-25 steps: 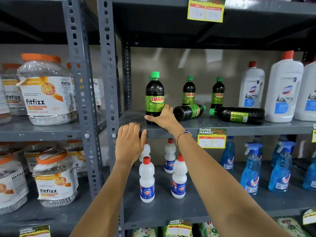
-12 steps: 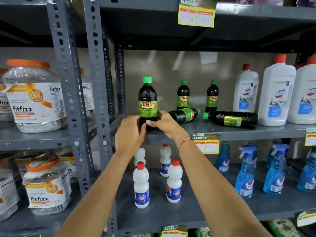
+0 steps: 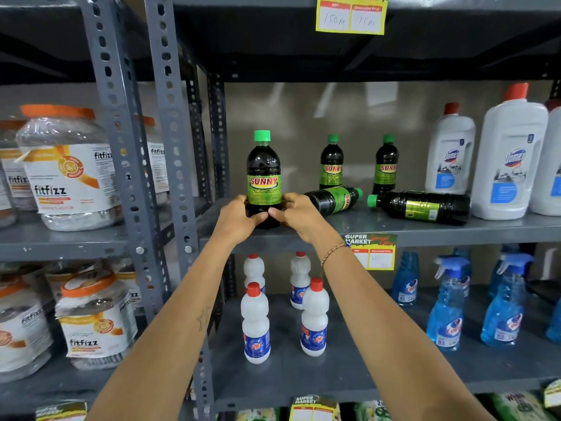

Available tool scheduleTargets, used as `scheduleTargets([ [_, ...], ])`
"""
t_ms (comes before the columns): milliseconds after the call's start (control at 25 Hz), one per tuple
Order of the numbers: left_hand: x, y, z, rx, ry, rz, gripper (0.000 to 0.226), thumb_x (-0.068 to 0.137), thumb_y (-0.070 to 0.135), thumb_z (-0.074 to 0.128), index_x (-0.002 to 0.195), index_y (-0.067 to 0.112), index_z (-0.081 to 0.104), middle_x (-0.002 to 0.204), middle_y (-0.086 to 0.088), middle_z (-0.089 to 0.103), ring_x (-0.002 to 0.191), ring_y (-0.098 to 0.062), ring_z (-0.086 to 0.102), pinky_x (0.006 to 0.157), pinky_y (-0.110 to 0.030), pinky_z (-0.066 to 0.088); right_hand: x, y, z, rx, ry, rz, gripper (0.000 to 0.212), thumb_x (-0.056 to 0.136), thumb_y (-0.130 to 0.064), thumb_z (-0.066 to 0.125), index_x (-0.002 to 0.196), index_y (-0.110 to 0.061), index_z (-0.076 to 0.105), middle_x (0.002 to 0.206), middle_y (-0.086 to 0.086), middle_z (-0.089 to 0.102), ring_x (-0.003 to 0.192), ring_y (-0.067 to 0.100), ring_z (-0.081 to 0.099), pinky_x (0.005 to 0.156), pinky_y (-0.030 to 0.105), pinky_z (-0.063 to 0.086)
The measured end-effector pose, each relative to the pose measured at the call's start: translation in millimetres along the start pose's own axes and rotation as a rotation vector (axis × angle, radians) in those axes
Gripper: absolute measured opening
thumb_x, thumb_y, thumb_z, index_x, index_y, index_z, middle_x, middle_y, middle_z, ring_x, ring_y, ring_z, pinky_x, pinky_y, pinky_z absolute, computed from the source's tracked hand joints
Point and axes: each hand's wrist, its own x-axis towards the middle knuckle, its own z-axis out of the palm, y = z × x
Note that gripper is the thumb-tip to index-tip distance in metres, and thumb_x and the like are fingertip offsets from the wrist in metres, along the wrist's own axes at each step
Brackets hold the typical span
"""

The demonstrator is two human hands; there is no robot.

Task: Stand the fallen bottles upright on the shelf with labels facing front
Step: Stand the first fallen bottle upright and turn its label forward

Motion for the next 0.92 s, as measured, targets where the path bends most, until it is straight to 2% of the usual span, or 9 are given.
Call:
scheduleTargets([
  [240,-16,3,-7,-0.045,0.01,0.02,0.058,0.079,0.029,0.075,0.129,0.011,0.051,0.125,-0.008,0.061,0.113,-0.021,0.057,0.089,-0.026,0.042,-18,-5,-2,0.011,-0.018,-0.017,0.044,0.087,0.003,0.062,0.13,0.001,0.051,0.125,0.019,0.062,0.11,0.025,0.059,0.104,0.04,0.046],
  [360,-23,5,-9,-0.032,0.031,0.029,0.058,0.078,0.03,0.075,0.127,0.01,0.052,0.123,-0.008,0.062,0.112,-0.021,0.058,0.086,-0.026,0.042,-27,-9,0,-0.025,-0.014,-0.026,0.041,0.089,0.003,0.06,0.129,0.002,0.053,0.125,0.019,0.063,0.114,0.027,0.059,0.105,0.04,0.046],
  [600,-33,3,-8,-0.016,0.017,0.066,0.064,0.081,0.033,0.072,0.134,0.007,0.046,0.127,-0.01,0.06,0.116,-0.025,0.057,0.094,-0.035,0.045,-40,-15,3,-0.062,-0.033,-0.011,0.039,0.091,0.002,0.057,0.129,0.001,0.054,0.126,0.019,0.063,0.113,0.024,0.058,0.107,0.04,0.044],
  [680,-37,2,-3,-0.012,0.137,0.114,0.061,0.082,0.036,0.07,0.13,0.006,0.047,0.125,-0.011,0.059,0.117,-0.027,0.054,0.094,-0.039,0.045,-41,-14,-1,-0.052,0.005,0.011,0.043,0.092,0.0,0.057,0.133,0.002,0.049,0.128,0.013,0.059,0.12,0.024,0.055,0.107,0.04,0.043],
  [720,-40,3,2,-0.016,0.247,0.173,0.052,0.084,0.035,0.067,0.124,0.006,0.051,0.119,-0.011,0.059,0.111,-0.027,0.055,0.09,-0.039,0.046,-41,-14,-7,-0.024,0.059,0.027,0.042,0.092,-0.001,0.056,0.133,0.002,0.048,0.122,0.01,0.059,0.115,0.022,0.055,0.104,0.038,0.044],
  [800,-52,13,13,-0.039,0.418,0.333,0.027,0.091,0.029,0.058,0.108,0.008,0.056,0.104,-0.007,0.057,0.094,-0.022,0.054,0.08,-0.035,0.047,-36,-10,-23,0.026,0.213,0.041,0.026,0.089,-0.004,0.057,0.113,0.005,0.06,0.096,0.01,0.059,0.09,0.022,0.054,0.087,0.037,0.048],
  [840,-58,21,20,-0.031,0.429,0.407,0.019,0.093,0.027,0.053,0.1,0.009,0.056,0.098,-0.005,0.056,0.089,-0.02,0.053,0.076,-0.034,0.046,-33,-7,-32,0.023,0.291,0.061,0.016,0.087,-0.008,0.056,0.095,0.003,0.064,0.087,0.009,0.057,0.083,0.023,0.052,0.08,0.039,0.048],
  [920,-67,38,39,0.007,0.338,0.516,0.018,0.096,0.024,0.046,0.091,0.01,0.055,0.091,-0.003,0.055,0.085,-0.018,0.049,0.075,-0.033,0.043,-11,0,-51,0.006,0.421,0.114,0.012,0.082,-0.018,0.054,0.071,-0.016,0.056,0.081,0.006,0.056,0.076,0.022,0.053,0.077,0.039,0.052],
])
